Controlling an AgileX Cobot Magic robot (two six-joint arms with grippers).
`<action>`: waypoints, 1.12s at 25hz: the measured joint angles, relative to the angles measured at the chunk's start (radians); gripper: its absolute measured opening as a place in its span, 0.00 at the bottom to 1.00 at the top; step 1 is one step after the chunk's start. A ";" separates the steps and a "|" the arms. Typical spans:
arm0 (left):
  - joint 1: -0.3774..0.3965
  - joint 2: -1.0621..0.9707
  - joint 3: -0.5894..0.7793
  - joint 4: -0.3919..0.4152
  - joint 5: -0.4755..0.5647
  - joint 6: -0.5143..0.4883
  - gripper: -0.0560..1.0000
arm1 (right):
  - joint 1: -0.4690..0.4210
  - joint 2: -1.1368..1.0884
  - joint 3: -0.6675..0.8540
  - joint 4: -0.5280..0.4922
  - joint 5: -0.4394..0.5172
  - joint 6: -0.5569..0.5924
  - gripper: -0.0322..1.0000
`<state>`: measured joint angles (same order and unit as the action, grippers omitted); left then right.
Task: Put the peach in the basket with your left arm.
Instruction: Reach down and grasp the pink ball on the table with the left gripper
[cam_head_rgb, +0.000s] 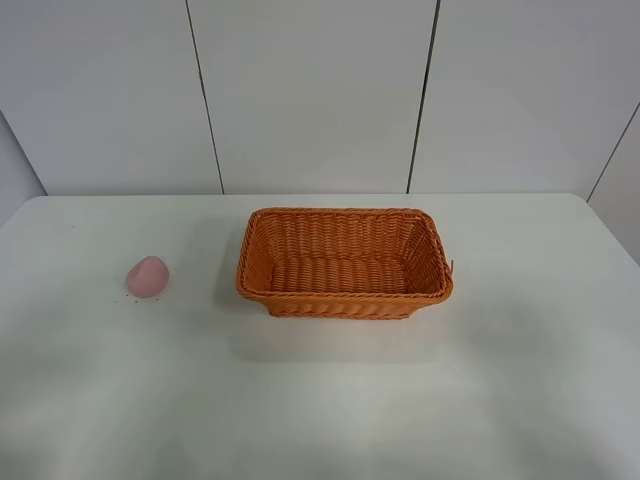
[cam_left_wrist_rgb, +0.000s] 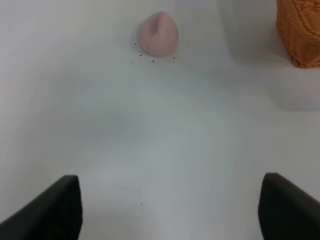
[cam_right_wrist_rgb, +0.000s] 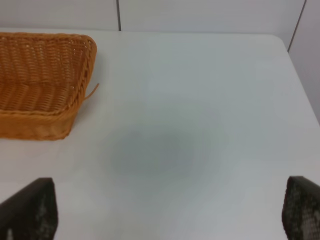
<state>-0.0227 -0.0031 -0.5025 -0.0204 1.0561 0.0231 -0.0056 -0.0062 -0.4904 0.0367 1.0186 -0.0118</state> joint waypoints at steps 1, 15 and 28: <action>0.000 0.000 0.000 0.000 0.000 0.000 0.76 | 0.000 0.000 0.000 0.000 0.000 0.000 0.70; 0.000 0.147 -0.051 -0.008 -0.004 0.000 0.76 | 0.000 0.000 0.000 0.000 0.000 0.000 0.70; 0.000 1.165 -0.426 -0.031 -0.249 0.000 0.76 | 0.000 0.000 0.000 0.000 0.000 0.000 0.70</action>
<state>-0.0227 1.1618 -0.9289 -0.0512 0.8075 0.0231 -0.0056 -0.0062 -0.4904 0.0367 1.0186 -0.0118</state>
